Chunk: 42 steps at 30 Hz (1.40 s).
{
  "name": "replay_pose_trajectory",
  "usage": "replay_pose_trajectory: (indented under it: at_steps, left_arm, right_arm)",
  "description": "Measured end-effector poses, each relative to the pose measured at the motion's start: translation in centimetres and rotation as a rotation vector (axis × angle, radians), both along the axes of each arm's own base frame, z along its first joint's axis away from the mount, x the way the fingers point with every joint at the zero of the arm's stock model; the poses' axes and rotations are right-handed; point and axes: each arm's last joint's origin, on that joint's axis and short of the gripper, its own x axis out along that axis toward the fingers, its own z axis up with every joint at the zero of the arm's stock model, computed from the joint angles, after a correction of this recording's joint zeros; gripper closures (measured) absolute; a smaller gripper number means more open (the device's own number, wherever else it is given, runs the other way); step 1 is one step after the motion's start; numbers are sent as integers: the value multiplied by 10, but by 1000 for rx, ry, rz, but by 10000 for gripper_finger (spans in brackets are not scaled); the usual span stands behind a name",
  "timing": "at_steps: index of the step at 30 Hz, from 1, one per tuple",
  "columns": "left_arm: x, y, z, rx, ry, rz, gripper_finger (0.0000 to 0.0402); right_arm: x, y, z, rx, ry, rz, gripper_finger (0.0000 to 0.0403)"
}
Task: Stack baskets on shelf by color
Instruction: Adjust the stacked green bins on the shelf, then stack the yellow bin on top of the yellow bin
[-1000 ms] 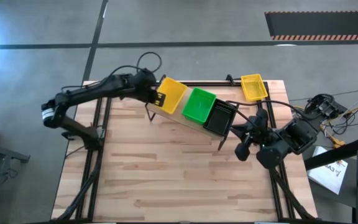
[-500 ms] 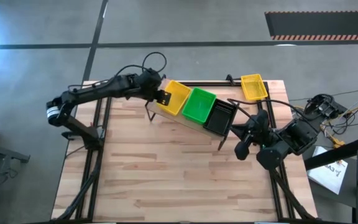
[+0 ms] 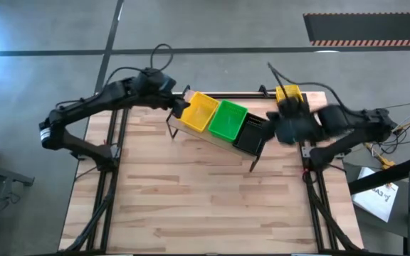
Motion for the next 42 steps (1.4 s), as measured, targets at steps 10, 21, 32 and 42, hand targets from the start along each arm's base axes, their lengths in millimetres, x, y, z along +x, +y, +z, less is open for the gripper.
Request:
replay_pose_trajectory:
  at_steps: [10, 21, 32, 42]
  left_arm:
    - [-40, -45, 2, 2, -37, -118, 224]
    - [-64, -71, -26, -51, -20, -191, 224]
    - [-64, -73, -28, -42, -15, -203, 223]
    - [-65, -74, -28, -42, -17, -211, 223]
  right_arm:
    - [49, -129, -38, 202, 104, 47, 394]
    - [89, -175, -90, 394, 179, 90, 394]
    - [82, -163, -57, 348, 130, 43, 394]
    - [-9, -198, -57, 432, 317, -361, 392]
